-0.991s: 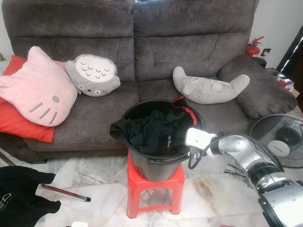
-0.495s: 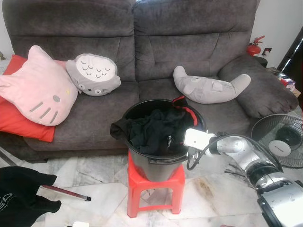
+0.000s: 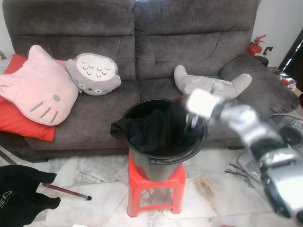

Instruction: Hang hanger

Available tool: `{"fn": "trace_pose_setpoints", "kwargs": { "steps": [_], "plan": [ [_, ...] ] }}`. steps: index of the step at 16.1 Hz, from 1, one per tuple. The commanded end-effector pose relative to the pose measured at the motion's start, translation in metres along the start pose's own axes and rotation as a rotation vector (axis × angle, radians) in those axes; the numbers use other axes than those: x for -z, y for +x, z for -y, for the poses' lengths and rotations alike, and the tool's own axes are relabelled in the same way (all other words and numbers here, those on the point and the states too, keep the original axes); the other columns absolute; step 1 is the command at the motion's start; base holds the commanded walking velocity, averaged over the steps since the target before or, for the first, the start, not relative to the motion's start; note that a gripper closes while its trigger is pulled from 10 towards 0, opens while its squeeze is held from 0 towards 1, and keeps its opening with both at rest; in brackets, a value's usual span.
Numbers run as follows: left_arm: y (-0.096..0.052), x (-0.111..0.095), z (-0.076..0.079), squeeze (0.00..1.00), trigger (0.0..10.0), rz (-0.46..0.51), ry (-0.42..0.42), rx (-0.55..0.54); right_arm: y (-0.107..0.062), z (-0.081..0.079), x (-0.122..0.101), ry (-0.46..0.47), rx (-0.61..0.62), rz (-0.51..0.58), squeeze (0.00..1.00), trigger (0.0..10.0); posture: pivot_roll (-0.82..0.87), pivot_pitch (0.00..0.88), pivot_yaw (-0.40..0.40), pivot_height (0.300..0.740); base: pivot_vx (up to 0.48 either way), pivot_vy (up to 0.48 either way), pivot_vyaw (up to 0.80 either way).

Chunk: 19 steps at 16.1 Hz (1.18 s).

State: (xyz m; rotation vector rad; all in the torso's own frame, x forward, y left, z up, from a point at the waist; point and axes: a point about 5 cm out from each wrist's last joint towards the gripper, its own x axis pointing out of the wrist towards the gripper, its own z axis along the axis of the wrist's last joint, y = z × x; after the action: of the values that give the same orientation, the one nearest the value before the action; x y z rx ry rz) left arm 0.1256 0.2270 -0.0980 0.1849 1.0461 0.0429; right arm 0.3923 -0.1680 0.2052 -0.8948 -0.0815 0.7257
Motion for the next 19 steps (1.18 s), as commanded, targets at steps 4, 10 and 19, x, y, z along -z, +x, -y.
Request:
{"fn": "trace_pose_setpoints", "kwargs": {
  "steps": [4, 10, 19],
  "plan": [
    [-0.001, 0.007, -0.002, 0.0, 10.0, -0.026, 0.007, 0.006, -0.008, 0.049, -0.031, -0.039, 0.135, 0.078, 0.0, 0.0, -0.1, 0.021, 0.013, 0.74, 0.0, 0.0, 0.0],
    [-0.001, 0.006, 0.003, 0.0, 10.0, -0.026, 0.006, 0.012, -0.016, 0.092, -0.074, -0.201, 0.256, 0.136, 0.0, 0.0, -0.11, 0.014, 0.016, 0.74, 0.0, 0.0, 0.0],
    [-0.001, 0.008, 0.013, 0.0, 10.0, -0.025, 0.004, 0.021, -0.008, 0.104, -0.125, -0.307, 0.272, 0.258, 0.0, 0.0, -0.13, 0.006, 0.01, 0.74, 0.0, 0.0, 0.0]
  ]
}}
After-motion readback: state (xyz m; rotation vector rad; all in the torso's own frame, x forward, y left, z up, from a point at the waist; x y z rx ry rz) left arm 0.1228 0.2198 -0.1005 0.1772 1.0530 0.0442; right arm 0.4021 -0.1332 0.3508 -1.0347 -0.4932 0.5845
